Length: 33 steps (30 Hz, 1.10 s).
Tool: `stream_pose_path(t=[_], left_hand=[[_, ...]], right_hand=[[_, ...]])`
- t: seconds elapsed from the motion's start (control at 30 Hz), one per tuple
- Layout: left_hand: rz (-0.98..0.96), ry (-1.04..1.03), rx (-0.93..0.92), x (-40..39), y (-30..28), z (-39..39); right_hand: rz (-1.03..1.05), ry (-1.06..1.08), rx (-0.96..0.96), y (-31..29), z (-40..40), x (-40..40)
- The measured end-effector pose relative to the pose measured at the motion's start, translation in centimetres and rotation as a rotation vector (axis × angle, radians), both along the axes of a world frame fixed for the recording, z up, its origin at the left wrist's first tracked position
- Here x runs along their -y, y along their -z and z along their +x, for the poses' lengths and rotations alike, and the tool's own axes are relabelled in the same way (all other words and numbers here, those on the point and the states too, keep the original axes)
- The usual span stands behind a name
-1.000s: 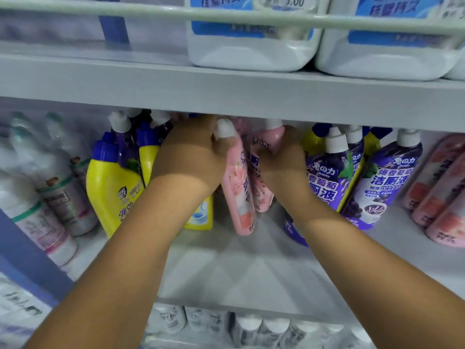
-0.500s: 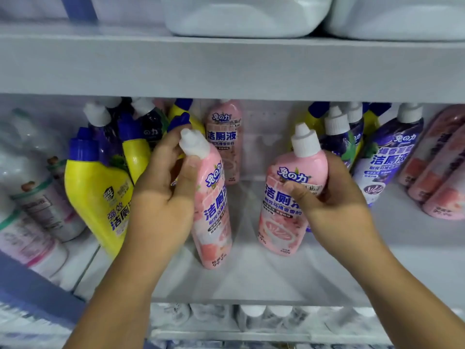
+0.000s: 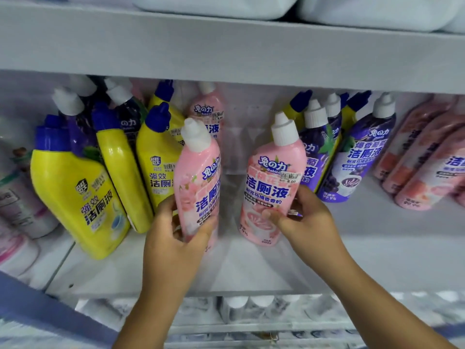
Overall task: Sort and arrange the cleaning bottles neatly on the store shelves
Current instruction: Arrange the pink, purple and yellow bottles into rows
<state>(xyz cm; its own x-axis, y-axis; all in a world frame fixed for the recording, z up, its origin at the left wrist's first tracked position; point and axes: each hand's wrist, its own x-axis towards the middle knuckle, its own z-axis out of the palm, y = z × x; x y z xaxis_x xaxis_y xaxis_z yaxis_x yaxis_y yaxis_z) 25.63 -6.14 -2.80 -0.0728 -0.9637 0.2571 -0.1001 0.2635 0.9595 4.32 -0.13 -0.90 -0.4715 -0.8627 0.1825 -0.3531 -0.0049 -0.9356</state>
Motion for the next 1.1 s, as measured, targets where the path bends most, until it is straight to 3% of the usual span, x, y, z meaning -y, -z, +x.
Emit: stream_pose_path(t=[0.2, 0.4, 0.73, 1.1], left_hand=[[0.04, -0.029, -0.043, -3.0, -0.8, -3.0], [0.051, 0.075, -0.075, -8.7, -1.7, -12.8], [0.08, 0.292, -0.085, -15.6, -1.6, -33.1], [0.112, 0.341, -0.057, -16.1, -0.2, -43.4]], right_hand=[[-0.035, -0.078, 0.059, -0.9, -3.9, -2.5], [-0.036, -0.133, 0.045, -2.0, -14.6, -8.7], [-0.06, 0.037, 0.076, -1.7, -34.0, -19.8], [-0.037, 0.068, 0.05, -0.4, -43.6, -22.0]])
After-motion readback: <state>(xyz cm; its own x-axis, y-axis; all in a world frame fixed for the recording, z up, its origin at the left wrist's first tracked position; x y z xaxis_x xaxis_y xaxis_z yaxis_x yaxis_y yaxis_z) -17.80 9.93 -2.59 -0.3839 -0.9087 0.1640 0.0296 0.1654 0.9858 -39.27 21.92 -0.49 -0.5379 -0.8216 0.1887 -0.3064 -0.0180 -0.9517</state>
